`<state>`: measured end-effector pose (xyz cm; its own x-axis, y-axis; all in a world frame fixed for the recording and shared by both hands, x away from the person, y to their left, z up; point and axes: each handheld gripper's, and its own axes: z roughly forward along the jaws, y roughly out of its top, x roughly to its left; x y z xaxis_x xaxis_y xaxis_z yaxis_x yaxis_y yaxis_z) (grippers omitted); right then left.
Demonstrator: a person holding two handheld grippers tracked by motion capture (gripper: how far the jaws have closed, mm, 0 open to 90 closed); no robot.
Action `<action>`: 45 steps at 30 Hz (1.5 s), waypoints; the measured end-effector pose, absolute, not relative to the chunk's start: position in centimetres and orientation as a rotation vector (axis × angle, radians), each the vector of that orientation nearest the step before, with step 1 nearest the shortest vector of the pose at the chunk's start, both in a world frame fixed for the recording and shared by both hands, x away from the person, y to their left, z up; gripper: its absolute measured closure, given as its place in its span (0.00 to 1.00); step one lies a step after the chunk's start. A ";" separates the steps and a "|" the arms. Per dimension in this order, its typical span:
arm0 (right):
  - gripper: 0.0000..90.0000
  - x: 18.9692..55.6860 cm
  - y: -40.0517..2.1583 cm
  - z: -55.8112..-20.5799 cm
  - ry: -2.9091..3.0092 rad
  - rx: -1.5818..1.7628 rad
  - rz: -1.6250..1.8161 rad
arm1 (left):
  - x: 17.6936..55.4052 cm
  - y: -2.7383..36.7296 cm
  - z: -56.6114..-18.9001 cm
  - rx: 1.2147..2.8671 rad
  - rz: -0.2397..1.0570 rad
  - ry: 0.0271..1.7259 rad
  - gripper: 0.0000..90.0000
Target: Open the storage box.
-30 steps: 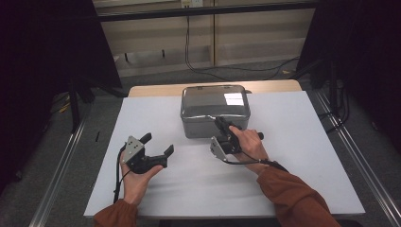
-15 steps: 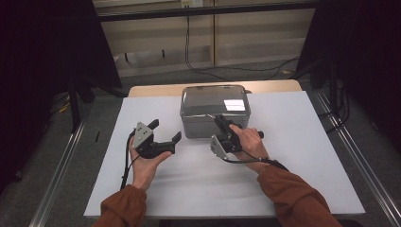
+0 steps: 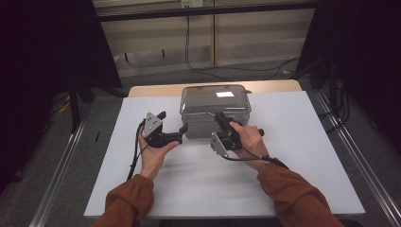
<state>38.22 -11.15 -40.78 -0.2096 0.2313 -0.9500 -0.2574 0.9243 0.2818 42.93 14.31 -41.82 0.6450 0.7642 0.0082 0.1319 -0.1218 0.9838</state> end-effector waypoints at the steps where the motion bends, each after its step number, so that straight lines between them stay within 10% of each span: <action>1: 0.89 38.2 -11.1 -40.7 1.723 -0.022 0.445 | 43.1 14.2 -41.8 1.638 0.635 0.753 0.04; 23: 0.89 38.5 -11.1 -40.1 1.719 -0.007 0.454 | 46.4 11.6 -41.8 1.649 0.669 0.747 0.08; 45: 0.73 38.7 -11.9 -40.6 1.777 0.121 0.612 | 46.1 11.1 -42.2 1.667 0.744 0.647 0.34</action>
